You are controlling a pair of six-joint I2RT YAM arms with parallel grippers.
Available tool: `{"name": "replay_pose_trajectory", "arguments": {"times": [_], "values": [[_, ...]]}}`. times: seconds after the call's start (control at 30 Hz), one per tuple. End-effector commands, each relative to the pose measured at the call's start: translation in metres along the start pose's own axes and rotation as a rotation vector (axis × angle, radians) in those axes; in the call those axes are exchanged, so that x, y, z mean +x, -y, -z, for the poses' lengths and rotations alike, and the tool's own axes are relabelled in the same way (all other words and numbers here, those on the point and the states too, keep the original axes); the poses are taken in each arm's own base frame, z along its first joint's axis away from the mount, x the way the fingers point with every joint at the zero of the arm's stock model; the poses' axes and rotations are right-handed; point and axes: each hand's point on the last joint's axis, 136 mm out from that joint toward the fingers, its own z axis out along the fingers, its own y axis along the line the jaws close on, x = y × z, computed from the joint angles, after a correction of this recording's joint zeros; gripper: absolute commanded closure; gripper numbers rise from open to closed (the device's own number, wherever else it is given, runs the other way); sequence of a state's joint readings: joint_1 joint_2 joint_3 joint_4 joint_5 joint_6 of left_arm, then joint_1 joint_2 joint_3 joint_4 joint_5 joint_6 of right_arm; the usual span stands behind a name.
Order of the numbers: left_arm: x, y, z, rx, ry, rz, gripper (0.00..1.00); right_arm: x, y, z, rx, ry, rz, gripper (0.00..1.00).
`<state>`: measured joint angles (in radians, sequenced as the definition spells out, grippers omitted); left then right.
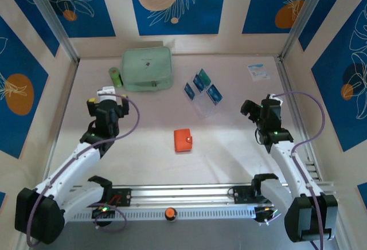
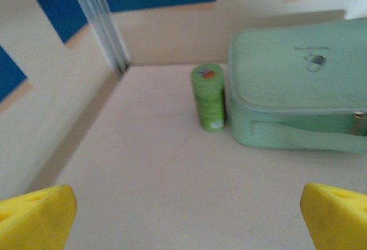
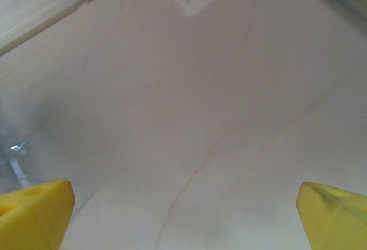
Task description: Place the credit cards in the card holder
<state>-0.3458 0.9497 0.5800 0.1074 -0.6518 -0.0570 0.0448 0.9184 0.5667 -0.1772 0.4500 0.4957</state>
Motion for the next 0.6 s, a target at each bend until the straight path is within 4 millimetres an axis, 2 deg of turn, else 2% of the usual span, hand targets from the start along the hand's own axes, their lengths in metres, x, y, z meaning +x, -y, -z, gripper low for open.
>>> {"name": "replay_pose_trajectory", "arguments": {"times": [0.0,0.17,0.37,0.43,0.57], "values": [[-0.006,-0.011,-0.006,-0.043,0.126,-0.042,0.0,-0.027,0.01,-0.01,0.056,0.155,0.08,0.01],[0.033,-0.001,-0.028,-0.04,0.076,-0.049,0.0,-0.014,0.017,-0.03,0.086,0.111,0.132,0.01],[0.069,0.008,-0.049,-0.054,0.062,-0.073,0.0,0.0,0.001,-0.045,-0.015,0.143,0.17,0.01],[0.078,0.011,-0.053,-0.045,0.051,-0.078,0.0,0.001,-0.007,-0.047,-0.059,0.169,0.195,0.01],[0.075,0.021,-0.063,-0.001,0.062,-0.09,0.0,0.003,-0.018,-0.059,-0.116,0.202,0.224,0.01]]}}
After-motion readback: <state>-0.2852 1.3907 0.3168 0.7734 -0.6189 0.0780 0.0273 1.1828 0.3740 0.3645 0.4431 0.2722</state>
